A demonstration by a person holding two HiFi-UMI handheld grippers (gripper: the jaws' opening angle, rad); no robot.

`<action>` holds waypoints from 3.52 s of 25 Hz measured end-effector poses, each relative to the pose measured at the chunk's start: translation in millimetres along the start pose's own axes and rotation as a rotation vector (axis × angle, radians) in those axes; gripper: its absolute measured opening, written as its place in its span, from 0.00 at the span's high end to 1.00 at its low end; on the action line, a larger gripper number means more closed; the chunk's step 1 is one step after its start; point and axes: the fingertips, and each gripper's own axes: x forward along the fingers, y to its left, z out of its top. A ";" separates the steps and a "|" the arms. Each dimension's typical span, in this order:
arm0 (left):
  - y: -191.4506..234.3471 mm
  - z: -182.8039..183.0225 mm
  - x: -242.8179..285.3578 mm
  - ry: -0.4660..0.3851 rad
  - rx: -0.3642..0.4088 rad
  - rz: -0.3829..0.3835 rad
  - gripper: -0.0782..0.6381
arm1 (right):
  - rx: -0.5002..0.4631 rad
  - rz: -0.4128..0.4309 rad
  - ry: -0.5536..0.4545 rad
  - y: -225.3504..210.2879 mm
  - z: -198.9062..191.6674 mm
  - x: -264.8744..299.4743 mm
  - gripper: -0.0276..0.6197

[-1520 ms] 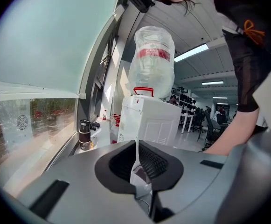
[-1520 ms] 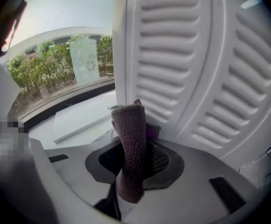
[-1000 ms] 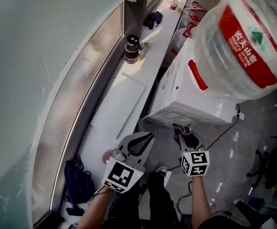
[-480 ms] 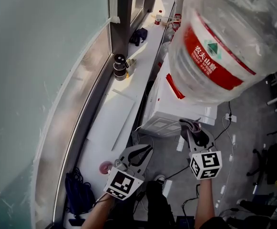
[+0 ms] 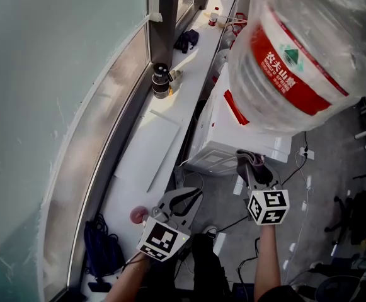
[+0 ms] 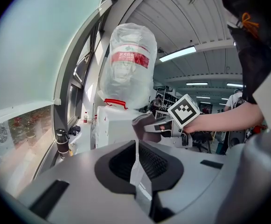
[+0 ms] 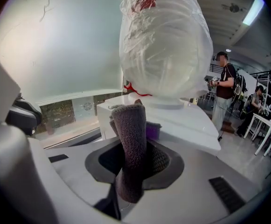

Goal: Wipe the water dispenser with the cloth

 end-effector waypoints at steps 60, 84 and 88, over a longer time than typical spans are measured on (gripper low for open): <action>0.9 -83.5 29.9 0.000 -0.136 0.202 0.85 | 0.071 0.254 0.335 32.5 -219.6 82.8 0.79; -48.1 -23.2 48.6 -0.005 -0.087 0.097 0.85 | -0.039 0.078 -0.009 -75.5 -8.0 -48.4 0.79; -46.2 -26.8 47.7 -0.008 -0.093 0.107 0.85 | -0.031 0.075 -0.015 -70.8 -20.4 -33.6 0.79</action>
